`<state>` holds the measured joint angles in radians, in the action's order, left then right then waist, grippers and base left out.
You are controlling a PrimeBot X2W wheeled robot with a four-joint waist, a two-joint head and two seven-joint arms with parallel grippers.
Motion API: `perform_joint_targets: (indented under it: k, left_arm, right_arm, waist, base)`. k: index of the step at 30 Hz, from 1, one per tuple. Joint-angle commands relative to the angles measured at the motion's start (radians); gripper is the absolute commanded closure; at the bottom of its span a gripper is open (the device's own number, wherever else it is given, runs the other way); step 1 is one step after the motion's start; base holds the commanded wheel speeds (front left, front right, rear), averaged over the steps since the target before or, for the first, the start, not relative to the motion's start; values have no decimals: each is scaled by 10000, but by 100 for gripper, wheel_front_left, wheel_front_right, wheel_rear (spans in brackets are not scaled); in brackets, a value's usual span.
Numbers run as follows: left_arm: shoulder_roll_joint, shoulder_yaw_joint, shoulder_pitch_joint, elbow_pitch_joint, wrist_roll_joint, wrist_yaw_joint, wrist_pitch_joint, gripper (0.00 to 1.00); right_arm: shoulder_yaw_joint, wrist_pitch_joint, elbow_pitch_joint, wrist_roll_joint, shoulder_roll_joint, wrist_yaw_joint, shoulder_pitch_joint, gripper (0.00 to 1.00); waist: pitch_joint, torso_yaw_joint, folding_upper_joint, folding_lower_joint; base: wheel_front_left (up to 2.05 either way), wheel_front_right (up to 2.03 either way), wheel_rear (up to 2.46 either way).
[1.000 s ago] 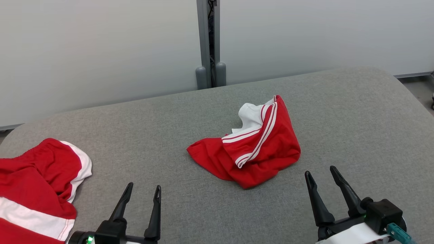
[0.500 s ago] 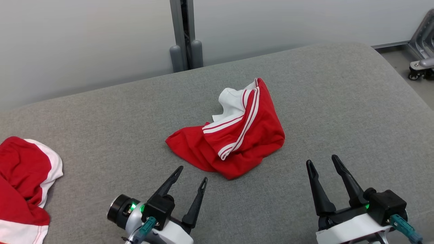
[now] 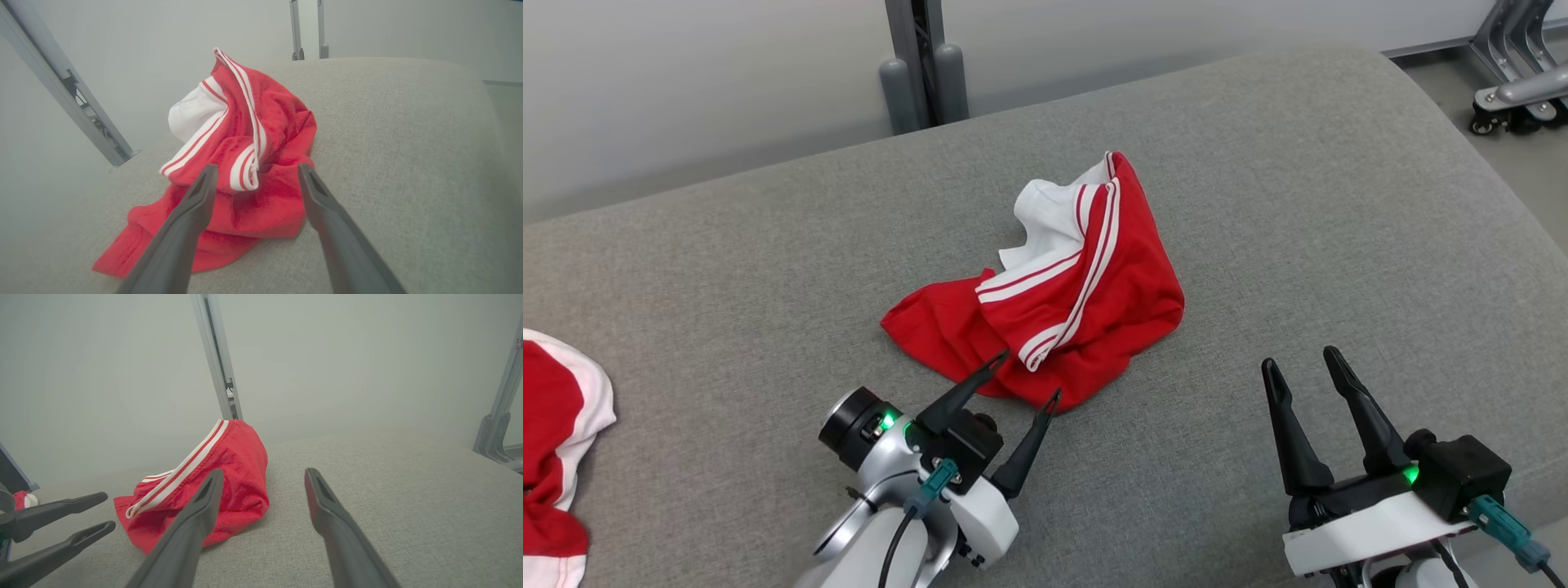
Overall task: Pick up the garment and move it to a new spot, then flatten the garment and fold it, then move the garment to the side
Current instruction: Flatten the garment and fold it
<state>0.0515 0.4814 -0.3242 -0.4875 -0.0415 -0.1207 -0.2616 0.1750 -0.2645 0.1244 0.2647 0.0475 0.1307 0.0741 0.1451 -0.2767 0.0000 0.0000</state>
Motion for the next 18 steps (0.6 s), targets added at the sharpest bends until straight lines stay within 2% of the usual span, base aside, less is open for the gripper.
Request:
perform_joint_targets:
  k: [1, 7, 18]
  left_arm:
    - [94, 103, -366, -240, -204, 107, -33, 0]
    - [213, 424, -1119, -848, -569, 503, -33, 0]
    - [239, 1106, -2378, -2304, -953, 775, -35, 0]
  right_arm:
    - [22, -15, -23, 79, 58, 1, 147, 0]
    - [100, -15, -43, 157, 60, 1, 400, 0]
    - [244, -15, -53, 290, 58, 1, 607, 0]
  waist:
    - [118, -78, 0, 0]
    - [404, -279, 0, 0]
    - [818, -591, 0, 0]
  base:
    - [0, 0, 0]
    - [0, 0, 0]
    - [0, 0, 0]
